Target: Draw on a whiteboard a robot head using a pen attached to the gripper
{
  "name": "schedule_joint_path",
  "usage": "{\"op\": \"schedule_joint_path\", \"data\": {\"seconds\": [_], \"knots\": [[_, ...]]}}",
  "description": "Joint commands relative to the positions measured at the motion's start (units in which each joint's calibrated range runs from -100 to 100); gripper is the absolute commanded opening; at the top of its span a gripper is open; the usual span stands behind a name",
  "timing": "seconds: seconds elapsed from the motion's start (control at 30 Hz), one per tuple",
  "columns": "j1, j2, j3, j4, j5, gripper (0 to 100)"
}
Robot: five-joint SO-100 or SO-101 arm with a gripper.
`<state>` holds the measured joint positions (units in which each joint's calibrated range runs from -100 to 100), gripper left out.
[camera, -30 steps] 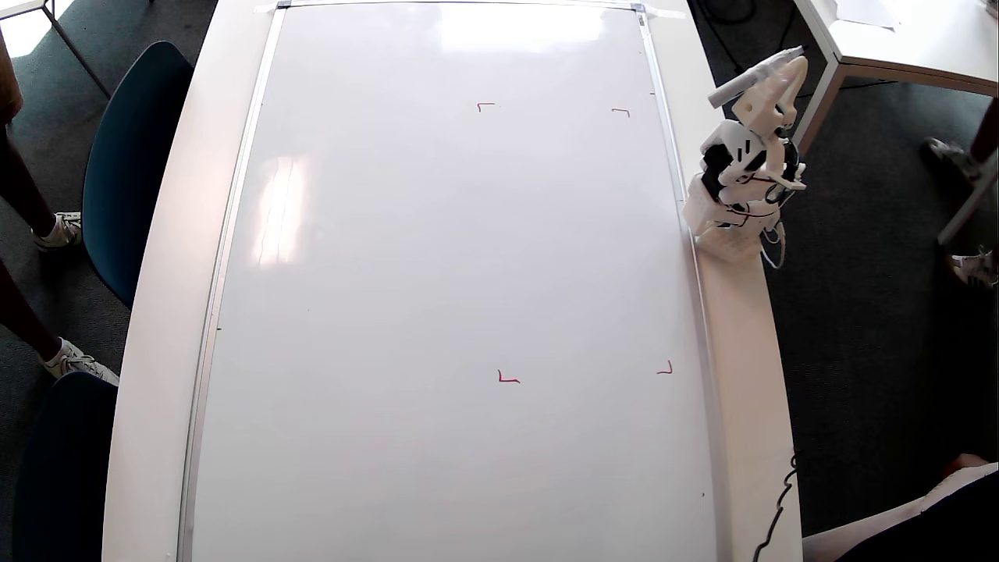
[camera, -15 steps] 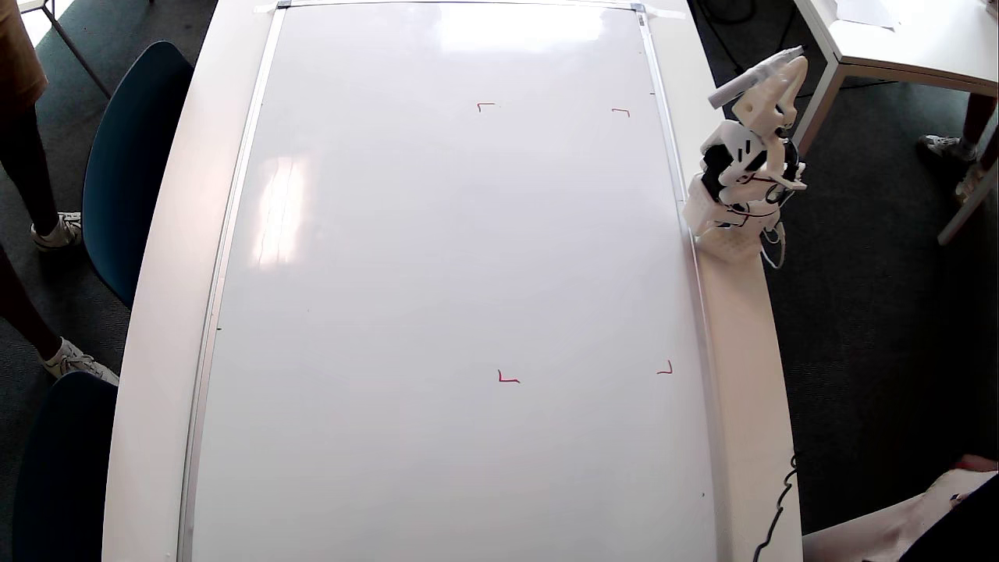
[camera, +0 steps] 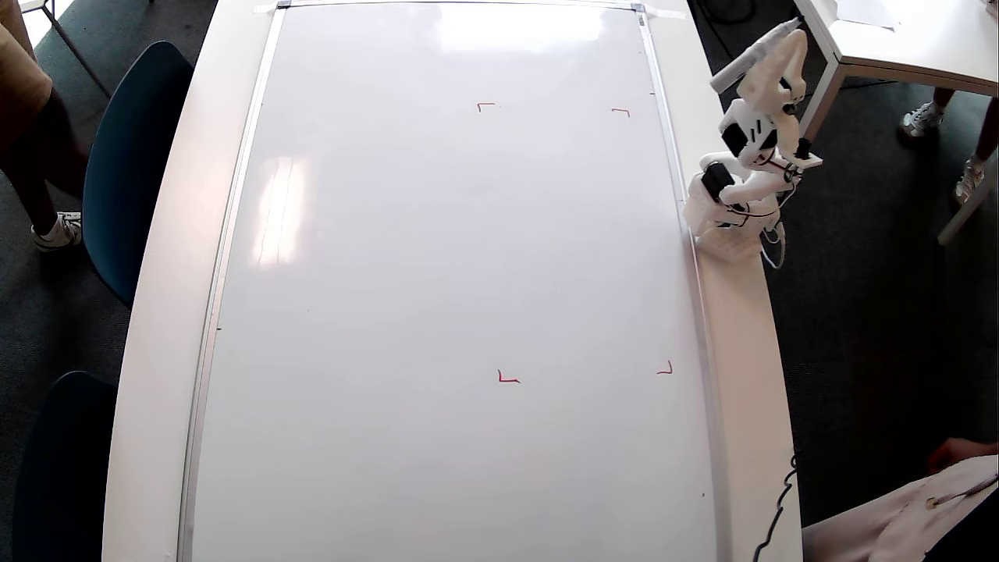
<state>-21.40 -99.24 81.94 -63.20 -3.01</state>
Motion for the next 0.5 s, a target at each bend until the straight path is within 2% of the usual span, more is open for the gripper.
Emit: {"op": "schedule_joint_path", "data": {"seconds": [0.0,0.07,0.13,0.47], "knots": [[0.38,1.26,-16.37,25.06,0.16,1],[0.38,6.24,-25.72,35.4,0.16,1],[0.38,10.03,-30.53,39.05,0.16,1],[0.31,32.11,-45.97,40.52,0.06,1]]}}
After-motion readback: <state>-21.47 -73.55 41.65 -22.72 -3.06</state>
